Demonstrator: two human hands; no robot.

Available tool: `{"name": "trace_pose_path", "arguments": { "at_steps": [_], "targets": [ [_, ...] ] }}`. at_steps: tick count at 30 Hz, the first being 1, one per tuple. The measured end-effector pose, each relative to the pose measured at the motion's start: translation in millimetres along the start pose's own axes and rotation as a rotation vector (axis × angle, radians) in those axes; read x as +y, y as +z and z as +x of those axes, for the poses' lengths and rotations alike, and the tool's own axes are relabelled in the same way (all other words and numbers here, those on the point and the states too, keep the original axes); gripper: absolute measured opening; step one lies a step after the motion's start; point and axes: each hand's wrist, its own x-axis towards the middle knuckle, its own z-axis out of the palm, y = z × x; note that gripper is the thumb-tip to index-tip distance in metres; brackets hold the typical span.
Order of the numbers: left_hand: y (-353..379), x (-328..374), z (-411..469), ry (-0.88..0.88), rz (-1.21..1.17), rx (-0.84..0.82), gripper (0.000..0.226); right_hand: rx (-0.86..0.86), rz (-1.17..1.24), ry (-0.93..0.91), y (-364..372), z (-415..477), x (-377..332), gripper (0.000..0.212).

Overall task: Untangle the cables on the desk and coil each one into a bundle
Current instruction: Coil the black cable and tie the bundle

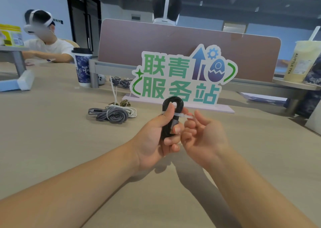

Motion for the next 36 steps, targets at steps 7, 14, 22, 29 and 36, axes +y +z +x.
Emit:
{"name": "trace_pose_path", "arguments": {
  "at_steps": [7,14,22,29,36],
  "targets": [
    [-5,5,2,-0.127,-0.138,-0.139,0.039,0.194,-0.505,-0.111,-4,6,3,0.029],
    [3,7,0,-0.099,0.025,-0.165,0.024,0.323,-0.566,-0.198,7,20,2,0.025],
    [-16,12,12,-0.008,1.052,0.019,0.025,0.381,-0.502,-0.255,-16,33,1,0.029],
    [-50,21,6,0.183,1.601,0.214,0.032,0.158,-1.098,-0.648,-7,18,32,0.034],
    [-115,30,-51,0.225,1.672,0.172,0.034,-0.228,-1.864,-0.912,9,21,84,0.017]
  ]
}}
